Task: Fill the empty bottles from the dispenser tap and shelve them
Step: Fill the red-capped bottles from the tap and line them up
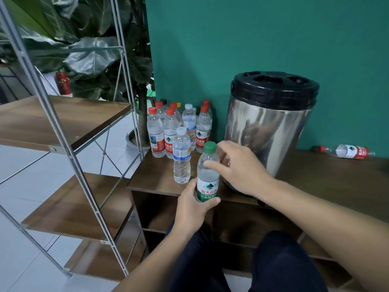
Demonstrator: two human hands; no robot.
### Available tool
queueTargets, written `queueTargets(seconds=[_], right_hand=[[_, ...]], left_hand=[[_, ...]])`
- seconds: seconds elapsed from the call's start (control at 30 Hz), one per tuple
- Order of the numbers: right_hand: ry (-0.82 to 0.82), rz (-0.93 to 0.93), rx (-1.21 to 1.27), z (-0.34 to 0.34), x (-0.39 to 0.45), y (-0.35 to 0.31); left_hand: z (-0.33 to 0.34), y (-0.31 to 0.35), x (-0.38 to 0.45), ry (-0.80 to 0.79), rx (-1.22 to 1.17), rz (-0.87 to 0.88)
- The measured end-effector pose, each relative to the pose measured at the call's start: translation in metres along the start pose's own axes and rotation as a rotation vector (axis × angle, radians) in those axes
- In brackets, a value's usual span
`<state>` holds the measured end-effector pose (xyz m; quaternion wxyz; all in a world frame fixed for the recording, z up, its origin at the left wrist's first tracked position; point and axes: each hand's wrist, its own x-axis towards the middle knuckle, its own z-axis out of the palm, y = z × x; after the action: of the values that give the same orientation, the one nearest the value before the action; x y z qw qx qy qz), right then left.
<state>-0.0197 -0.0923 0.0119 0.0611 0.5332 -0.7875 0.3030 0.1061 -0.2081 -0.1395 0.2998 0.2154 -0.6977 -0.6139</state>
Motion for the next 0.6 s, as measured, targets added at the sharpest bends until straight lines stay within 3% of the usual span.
queueTargets(seconds=[0.17, 0.43, 0.6], right_hand=[[-0.027, 0.129, 0.268, 0.051, -0.001, 0.008], [0.090, 0.307, 0.281, 0.093, 0.013, 0.010], [0.135, 0.379, 0.285, 0.107, 0.024, 0.019]], left_hand=[[-0.007, 0.002, 0.020, -0.014, -0.123, 0.008], [-0.024, 0.004, 0.045, -0.016, -0.022, 0.019], [-0.050, -0.009, 0.054, 0.194, 0.094, 0.004]])
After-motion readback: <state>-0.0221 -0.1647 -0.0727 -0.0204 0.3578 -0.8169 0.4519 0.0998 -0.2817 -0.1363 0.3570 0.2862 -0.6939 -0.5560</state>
